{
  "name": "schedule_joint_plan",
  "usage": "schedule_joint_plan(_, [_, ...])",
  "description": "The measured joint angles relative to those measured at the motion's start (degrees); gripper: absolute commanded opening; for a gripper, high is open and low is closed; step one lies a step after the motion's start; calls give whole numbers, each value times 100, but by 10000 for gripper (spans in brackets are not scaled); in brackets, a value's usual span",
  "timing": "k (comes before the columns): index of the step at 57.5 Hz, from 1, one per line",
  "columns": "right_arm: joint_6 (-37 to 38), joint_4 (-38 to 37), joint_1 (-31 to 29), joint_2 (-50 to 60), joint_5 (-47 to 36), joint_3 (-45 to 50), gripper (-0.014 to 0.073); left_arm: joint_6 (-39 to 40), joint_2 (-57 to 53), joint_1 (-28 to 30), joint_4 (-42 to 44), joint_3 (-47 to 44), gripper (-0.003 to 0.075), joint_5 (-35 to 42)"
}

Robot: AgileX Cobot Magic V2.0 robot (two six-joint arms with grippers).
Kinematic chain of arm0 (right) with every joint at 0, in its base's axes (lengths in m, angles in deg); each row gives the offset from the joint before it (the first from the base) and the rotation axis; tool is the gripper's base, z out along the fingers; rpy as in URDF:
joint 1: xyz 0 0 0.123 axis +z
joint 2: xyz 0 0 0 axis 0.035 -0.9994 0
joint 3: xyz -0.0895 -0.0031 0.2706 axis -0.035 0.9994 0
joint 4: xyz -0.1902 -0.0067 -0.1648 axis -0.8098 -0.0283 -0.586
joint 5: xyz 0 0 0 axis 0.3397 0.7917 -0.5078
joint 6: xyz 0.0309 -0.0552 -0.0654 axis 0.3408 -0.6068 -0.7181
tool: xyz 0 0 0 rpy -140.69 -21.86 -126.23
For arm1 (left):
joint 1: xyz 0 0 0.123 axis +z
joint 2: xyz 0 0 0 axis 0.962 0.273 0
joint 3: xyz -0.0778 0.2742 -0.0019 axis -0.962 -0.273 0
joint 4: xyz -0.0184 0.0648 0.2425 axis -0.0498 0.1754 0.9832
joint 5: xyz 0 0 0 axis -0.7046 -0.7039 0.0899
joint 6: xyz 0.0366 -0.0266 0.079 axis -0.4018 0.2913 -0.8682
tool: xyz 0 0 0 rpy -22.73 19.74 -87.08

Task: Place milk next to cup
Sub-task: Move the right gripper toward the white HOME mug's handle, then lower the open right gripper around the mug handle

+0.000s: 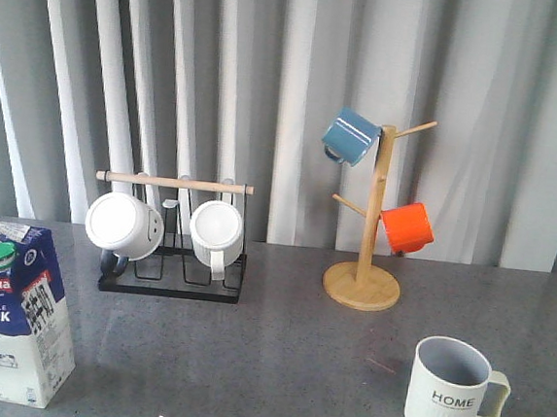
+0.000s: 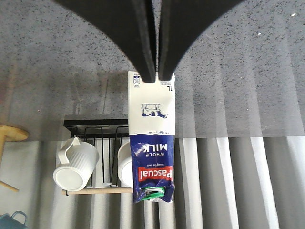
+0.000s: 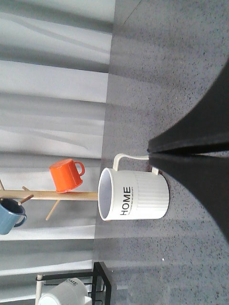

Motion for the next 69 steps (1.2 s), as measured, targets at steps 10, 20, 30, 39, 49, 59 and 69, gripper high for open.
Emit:
schedule_joint_plan(10, [0, 0, 0, 0, -176, 0, -8, 0, 0, 0, 0, 0, -6, 0])
schedule_joint_plan(20, [149, 0, 0, 0, -1690, 7, -8, 233, 0, 0, -211, 22, -6, 275])
schedule_joint_plan(30, [546, -11, 0, -61, -1733, -697, -8, 556, 6, 0, -340, 856, -6, 214])
schedule_joint_plan(39, [319, -33, 0, -1621, -728, -1717, -8, 391, 1032, 0, -280, 2253, -6, -88])
schedule_joint_plan(49, [361, 175, 0, -3636, -414, -2465, -8, 391, 3212, 0, -272, 3475, -6, -656])
schedule_joint_plan(59, [506, 383, 0, -4433, -945, -2700, -8, 391, 4689, 0, -268, 4001, -6, -565])
schedule_joint_plan(69, [560, 515, 0, -4602, -1317, -2705, 6, 391, 5330, 0, -268, 4051, 0, 112])
